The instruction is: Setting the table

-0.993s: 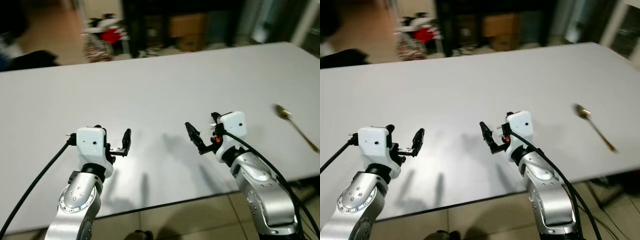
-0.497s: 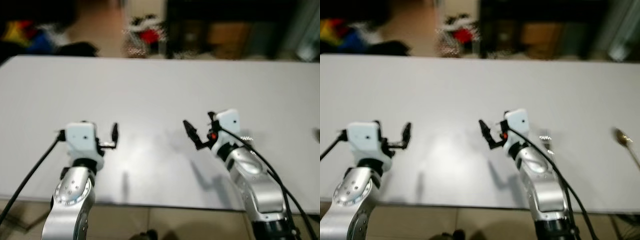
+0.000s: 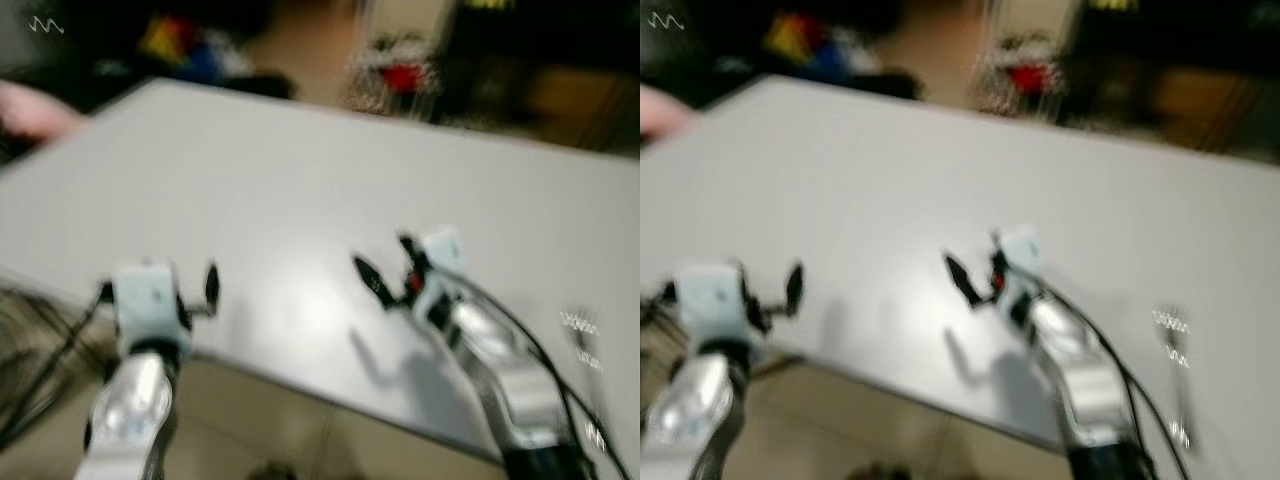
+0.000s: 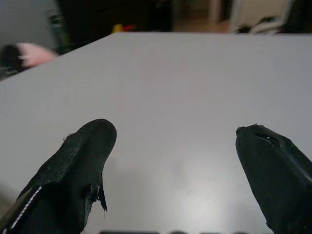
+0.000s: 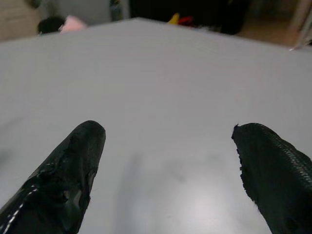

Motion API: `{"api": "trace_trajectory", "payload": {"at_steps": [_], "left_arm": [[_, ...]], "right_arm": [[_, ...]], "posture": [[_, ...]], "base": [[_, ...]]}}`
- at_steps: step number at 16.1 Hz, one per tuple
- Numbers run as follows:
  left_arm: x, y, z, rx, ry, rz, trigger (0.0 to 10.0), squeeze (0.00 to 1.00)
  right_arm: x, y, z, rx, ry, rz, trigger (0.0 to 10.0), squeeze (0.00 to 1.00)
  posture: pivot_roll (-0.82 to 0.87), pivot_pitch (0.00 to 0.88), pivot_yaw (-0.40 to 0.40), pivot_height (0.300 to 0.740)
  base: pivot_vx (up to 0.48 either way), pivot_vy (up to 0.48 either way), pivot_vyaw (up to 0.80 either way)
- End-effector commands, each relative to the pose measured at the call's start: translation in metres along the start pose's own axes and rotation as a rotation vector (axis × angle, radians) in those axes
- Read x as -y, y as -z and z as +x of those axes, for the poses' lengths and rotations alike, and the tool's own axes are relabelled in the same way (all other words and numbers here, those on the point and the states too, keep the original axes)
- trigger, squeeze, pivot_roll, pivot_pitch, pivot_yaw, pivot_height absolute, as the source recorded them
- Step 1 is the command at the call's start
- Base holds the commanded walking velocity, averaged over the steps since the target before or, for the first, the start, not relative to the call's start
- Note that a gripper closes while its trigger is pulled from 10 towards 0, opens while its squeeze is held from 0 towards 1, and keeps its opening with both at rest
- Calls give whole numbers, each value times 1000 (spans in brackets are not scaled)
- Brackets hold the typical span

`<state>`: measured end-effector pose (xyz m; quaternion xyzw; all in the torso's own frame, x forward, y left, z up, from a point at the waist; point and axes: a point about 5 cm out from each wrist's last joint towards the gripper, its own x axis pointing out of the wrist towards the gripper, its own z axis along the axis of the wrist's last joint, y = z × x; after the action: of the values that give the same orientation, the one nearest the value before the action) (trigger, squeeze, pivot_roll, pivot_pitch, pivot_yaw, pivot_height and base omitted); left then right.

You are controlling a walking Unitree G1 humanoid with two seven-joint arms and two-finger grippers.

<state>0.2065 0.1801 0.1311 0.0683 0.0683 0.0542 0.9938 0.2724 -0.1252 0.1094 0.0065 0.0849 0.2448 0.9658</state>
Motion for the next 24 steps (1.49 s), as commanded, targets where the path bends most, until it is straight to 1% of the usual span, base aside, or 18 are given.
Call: {"api": "trace_trajectory", "payload": {"at_steps": [1, 2, 3, 4, 5, 6, 7, 9, 11, 12, 13, 16, 18, 22, 24], "left_arm": [[-1, -3, -1, 14, 10, 55, 10000, 298], [-1, -3, -1, 18, 8, 62, 10000, 129], [0, -3, 1, 19, 16, 63, 10000, 102], [2, -4, 3, 28, 49, 92, 10000, 31], [4, -5, 7, 40, 72, 104, 10000, 31], [7, -9, 15, 62, 107, 120, 10000, 35], [7, -10, 19, 70, 117, 126, 10000, 35], [11, -12, 30, 90, 136, 136, 10000, 35], [15, -15, 36, 110, 134, 101, 10000, 35], [16, -15, 37, 108, 135, 84, 10000, 39], [20, -12, 36, 92, 146, 39, 10000, 35], [23, -9, 32, 83, 153, 25, 10000, 35], [25, -6, 26, 77, 138, 7, 10000, 31], [16, -4, 15, 71, 86, -7, 10000, 31], [13, -6, 13, 74, 80, -12, 10000, 35]], "right_arm": [[3, -5, -3, 26, 15, 19, 10000, 1000], [6, -4, -6, 24, 32, 36, 10000, 1000], [8, -4, -9, 27, 49, 37, 10000, 1000], [10, -3, -13, 33, 85, 38, 10000, 1000], [13, -3, -17, 43, 123, 43, 10000, 1000], [16, -3, -23, 55, 177, 49, 10000, 1000], [17, -3, -26, 63, 198, 50, 10000, 1000], [18, -2, -38, 61, 234, 52, 10000, 1000], [17, 1, -50, 44, 249, 43, 10000, 1000], [17, 0, -52, 44, 251, 36, 10000, 1000], [16, -4, -54, 54, 246, 19, 10000, 1000], [15, -10, -52, 70, 228, 13, 10000, 1000], [10, -10, -48, 59, 187, 6, 10000, 1000], [7, -8, -40, 50, 161, 36, 10000, 1000], [6, -7, -38, 53, 153, 42, 10000, 1000]], "posture": [[-20, 0, -12, 740], [-26, 0, -8, 740], [-40, 0, 3, 740], [-49, 0, 15, 740], [-70, 0, 45, 740], [-90, 0, 66, 740], [-111, 0, 85, 740], [-153, 0, 121, 740], [-185, 0, 147, 740], [-191, 0, 152, 740], [-200, 0, 155, 740], [-197, 0, 140, 740], [-173, 0, 107, 740], [-131, 0, 82, 740], [-121, 0, 78, 740]], "base": [[0, 0, 800], [0, 0, 800], [0, 0, 800], [0, 0, 800], [0, 0, 800], [0, 0, 800], [0, 0, 800], [0, 0, 800], [0, 0, 800], [0, 0, 800], [0, 0, 800], [0, 0, 800], [0, 0, 800], [0, 0, 800], [0, 0, 800]]}}
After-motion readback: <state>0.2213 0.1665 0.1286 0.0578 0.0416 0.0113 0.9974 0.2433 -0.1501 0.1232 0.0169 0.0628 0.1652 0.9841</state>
